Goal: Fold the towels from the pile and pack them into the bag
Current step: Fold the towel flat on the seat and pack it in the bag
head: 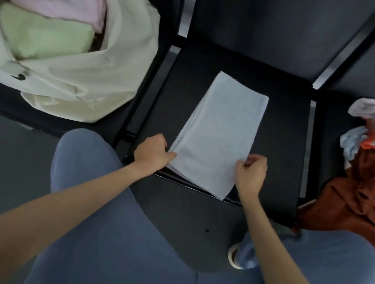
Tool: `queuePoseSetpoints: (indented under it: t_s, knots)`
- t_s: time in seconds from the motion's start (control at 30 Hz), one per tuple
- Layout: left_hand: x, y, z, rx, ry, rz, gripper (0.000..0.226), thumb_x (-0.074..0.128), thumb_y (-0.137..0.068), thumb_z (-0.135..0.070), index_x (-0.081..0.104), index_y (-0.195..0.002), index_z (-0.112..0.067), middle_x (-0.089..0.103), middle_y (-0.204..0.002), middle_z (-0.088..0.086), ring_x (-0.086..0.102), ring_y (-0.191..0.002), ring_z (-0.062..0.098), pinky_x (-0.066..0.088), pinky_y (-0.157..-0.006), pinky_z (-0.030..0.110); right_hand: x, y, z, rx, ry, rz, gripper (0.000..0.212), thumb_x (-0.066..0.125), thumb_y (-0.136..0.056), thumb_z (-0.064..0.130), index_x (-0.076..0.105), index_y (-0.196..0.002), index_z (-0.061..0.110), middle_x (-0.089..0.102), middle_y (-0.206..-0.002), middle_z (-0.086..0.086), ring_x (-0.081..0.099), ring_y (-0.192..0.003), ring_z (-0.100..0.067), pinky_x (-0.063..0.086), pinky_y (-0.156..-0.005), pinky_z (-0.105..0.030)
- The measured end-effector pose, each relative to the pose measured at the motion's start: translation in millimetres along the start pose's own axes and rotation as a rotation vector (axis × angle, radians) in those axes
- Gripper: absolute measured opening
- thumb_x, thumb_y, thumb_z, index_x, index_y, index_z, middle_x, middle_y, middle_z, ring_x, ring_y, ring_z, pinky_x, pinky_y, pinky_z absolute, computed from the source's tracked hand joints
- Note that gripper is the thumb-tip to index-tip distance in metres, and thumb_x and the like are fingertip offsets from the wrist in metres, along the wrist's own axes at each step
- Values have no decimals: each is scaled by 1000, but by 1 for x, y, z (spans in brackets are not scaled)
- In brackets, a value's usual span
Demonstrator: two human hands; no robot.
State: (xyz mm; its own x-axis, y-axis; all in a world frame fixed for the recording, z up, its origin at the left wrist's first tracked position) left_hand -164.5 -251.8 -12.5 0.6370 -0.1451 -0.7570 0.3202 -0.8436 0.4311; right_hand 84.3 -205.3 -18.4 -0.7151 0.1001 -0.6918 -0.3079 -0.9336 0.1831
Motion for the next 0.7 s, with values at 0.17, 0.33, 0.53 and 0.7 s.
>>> queuePoseSetpoints:
  t_s: [0.17, 0.33, 0.53, 0.7]
  knots:
    - [5, 8, -4, -29, 10, 26, 24, 67, -87, -31, 60, -82, -9, 54, -68, -2, 50, -59, 11, 40, -51, 26, -2, 40, -24, 103, 264, 151, 49, 63, -89, 32, 45, -118, -3, 49, -121, -23, 48, -111, -37, 43, -87, -39]
    - [12, 18, -5, -42, 157, 130, 23, 66, -85, -20, 53, -69, -11, 53, -65, 1, 50, -59, 13, 39, -54, 27, -1, 47, -26, 148, 229, 352, 23, 54, -91, 26, 52, -80, 6, 51, -95, -14, 50, -89, -27, 37, -63, -28]
    - [5, 45, -10, -104, 331, 196, 16, 63, -91, -19, 57, -96, -4, 64, -80, 8, 65, -67, 17, 52, -51, 27, -24, 61, -29, 325, -228, 457, 19, 50, -93, 11, 54, -100, -5, 64, -91, -17, 64, -58, -17, 52, -47, -26]
    - [-2, 73, -11, -148, 643, 223, 34, 63, -89, -8, 47, -117, -20, 60, -75, 7, 57, -55, 14, 49, -48, 24, -55, 72, -27, 322, -492, 430, 22, 59, -91, 11, 49, -111, 14, 66, -88, -11, 59, -53, -12, 48, -48, -21]
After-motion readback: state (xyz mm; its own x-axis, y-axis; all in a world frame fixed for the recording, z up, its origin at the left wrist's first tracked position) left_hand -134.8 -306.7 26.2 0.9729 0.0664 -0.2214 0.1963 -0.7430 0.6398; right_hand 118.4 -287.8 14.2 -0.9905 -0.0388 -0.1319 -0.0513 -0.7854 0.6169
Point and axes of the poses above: each hand's wrist, its own y-axis away from the middle knuckle, its own x-axis out of the palm, z = x × y, the point moved 3 cm from there along -y, towards the middle knuckle
